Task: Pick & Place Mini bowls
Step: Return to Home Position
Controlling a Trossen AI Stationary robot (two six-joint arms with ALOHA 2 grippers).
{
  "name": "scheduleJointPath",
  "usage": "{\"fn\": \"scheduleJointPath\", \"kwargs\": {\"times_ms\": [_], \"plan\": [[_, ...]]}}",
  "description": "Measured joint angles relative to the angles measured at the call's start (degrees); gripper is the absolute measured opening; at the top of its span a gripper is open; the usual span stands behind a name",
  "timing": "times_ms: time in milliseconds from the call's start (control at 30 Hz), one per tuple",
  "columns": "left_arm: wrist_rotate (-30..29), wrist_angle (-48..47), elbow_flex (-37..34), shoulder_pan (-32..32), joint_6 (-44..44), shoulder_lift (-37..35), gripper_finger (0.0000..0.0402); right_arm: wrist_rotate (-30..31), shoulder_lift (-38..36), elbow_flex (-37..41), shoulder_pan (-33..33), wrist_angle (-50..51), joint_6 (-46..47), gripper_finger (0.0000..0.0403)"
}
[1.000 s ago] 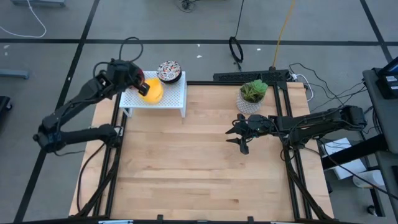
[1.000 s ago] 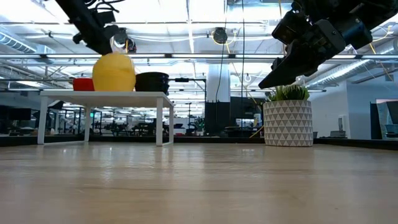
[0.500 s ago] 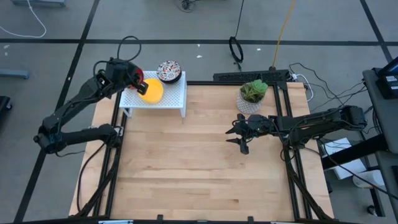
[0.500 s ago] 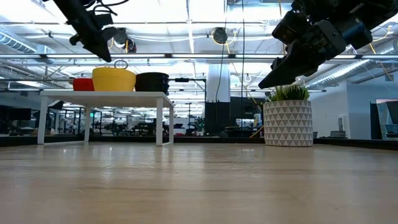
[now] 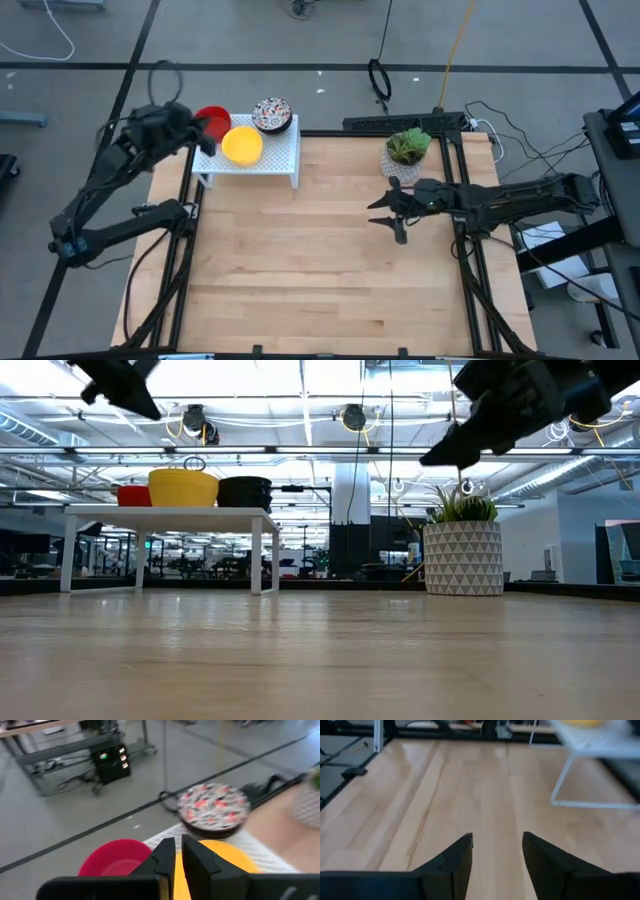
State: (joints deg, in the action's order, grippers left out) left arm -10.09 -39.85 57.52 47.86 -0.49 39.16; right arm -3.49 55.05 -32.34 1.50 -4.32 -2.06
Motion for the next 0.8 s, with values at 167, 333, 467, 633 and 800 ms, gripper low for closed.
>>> {"fn": "scheduleJointPath", "kwargs": {"times_ms": [167,333,467,633,800], "plan": [[6.5,-3.0,0.0,0.0,-3.6,-7.1,0.0035,8.0,-6.4,0.0,0.0,4.8,-2.3,0.0160],[9.1,-3.8,0.0,0.0,-4.7,-12.9,0.0035,11.2,-11.2,0.0,0.0,8.4,-1.7,0.0160],[10.8,-5.2,0.0,0.0,-5.8,-17.0,0.0035,11.1,-14.8,0.0,-0.1,10.9,-1.7,0.0160],[13.5,-8.0,0.0,0.0,-6.3,-20.7,0.0035,11.0,-17.9,0.0,-0.1,11.5,-1.6,0.0160],[13.6,-11.7,0.0,0.0,-7.5,-22.8,0.0035,11.0,-19.1,0.0,-0.1,12.7,-1.6,0.0160]]}}
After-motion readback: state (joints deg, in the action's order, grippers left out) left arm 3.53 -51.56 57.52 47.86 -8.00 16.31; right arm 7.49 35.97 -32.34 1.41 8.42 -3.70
